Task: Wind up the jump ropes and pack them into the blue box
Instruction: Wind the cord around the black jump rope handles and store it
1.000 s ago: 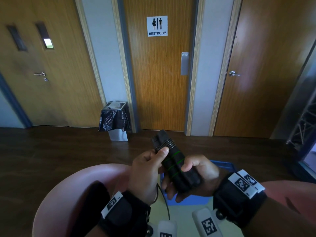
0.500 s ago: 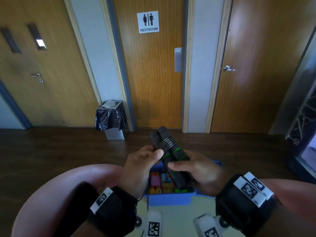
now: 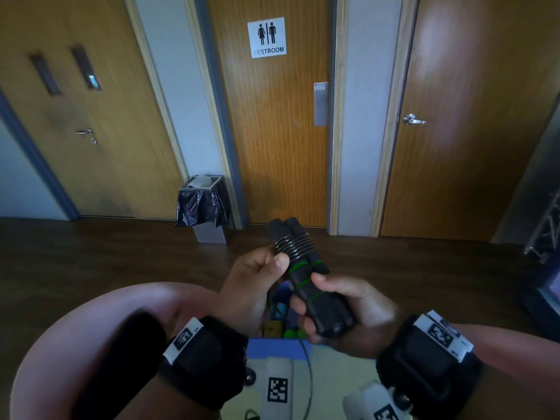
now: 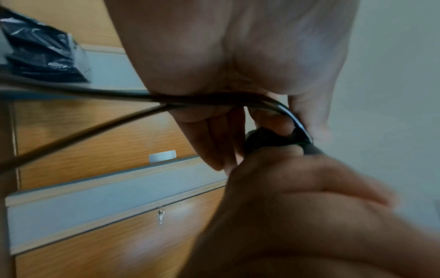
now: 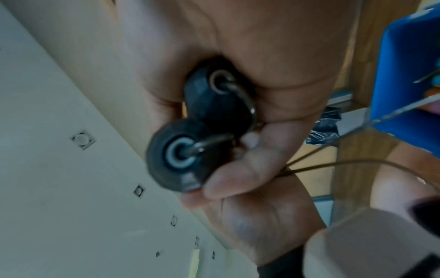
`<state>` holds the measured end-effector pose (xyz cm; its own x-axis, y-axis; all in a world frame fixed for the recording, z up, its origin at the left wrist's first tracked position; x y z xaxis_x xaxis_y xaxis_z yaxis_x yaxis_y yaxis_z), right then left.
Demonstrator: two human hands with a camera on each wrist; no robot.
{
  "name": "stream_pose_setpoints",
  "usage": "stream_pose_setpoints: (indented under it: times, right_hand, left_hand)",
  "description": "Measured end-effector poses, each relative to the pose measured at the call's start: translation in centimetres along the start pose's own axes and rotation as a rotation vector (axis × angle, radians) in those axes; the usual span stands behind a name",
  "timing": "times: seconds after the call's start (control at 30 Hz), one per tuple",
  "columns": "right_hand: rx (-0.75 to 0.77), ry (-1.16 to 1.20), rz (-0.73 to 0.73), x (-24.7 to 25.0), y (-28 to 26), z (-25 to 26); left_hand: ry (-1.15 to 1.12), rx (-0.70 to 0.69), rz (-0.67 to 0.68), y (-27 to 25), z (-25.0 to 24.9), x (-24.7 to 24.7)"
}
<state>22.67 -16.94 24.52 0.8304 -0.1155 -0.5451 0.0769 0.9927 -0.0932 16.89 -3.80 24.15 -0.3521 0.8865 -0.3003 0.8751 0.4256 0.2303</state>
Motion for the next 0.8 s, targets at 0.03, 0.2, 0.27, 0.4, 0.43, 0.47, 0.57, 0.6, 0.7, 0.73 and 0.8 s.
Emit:
stream_pose_setpoints:
  times: [0.03,0.2,0.27,0.4,0.43,0.47,0.57,0.6,0.7,0.73,0.8]
  right_hand:
    - [-0.03,0.011,0.005,0.5,-0.3,-0.1]
    - [-0.152,-0.351,-0.221,3.7,-1.2,1.5]
    - [-0.081,-0.789,-0.407,4.8,-0.9,2.5]
    - [0.093,-1.291,-0.446,4.7,-0.1,3.1]
    - [0.085,-1.257,-0.461,5.0,-0.2,3.1]
    - [0.053,-1.191,-0.471,5.3,-0.3,3.2]
    - [-0.015,-0.963,-0.466,5.9,-1.0,3.6]
    - [-0.016,-0.881,-0.439,5.8,-1.4,3.8]
    - [-0.016,-0.63,-0.317,5.2,-2.2,4.0]
    - [-0.024,-0.582,-0.276,5.1,-2.4,3.9]
    - [-0.047,-0.526,-0.224,5.2,-2.6,3.7]
  left_hand:
    - [-0.002,0.003,-0.036,-0.1,0.3,-0.7]
    - [0.107,-0.031,-0.274,-0.3,1.2,-2.3]
    - [0.253,-0.071,-0.334,-0.3,1.3,-2.7]
    - [0.331,-0.143,-0.402,0.3,1.6,-4.2]
    - [0.339,-0.15,-0.395,0.5,1.6,-4.4]
    - [0.337,-0.159,-0.367,0.7,1.6,-4.5]
    - [0.321,-0.163,-0.237,1.0,1.4,-4.4]
    - [0.298,-0.162,-0.209,0.9,1.4,-4.4]
    - [0.215,-0.145,-0.14,0.8,1.6,-4.2]
    - [0.227,-0.148,-0.117,0.8,1.6,-4.3]
    - [0.343,-0.17,-0.136,0.7,0.9,-4.8]
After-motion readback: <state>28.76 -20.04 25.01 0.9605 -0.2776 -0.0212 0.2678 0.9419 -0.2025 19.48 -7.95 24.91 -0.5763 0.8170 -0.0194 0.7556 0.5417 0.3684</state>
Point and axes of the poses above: each hand's wrist, its own y-axis towards the middle knuckle, its own x-axis out of the back of the hand, z = x × y, the point moved 4 cm from there along y, towards the middle knuckle, and after that the axes turned 6 degrees about -y, right-handed, at the moved point
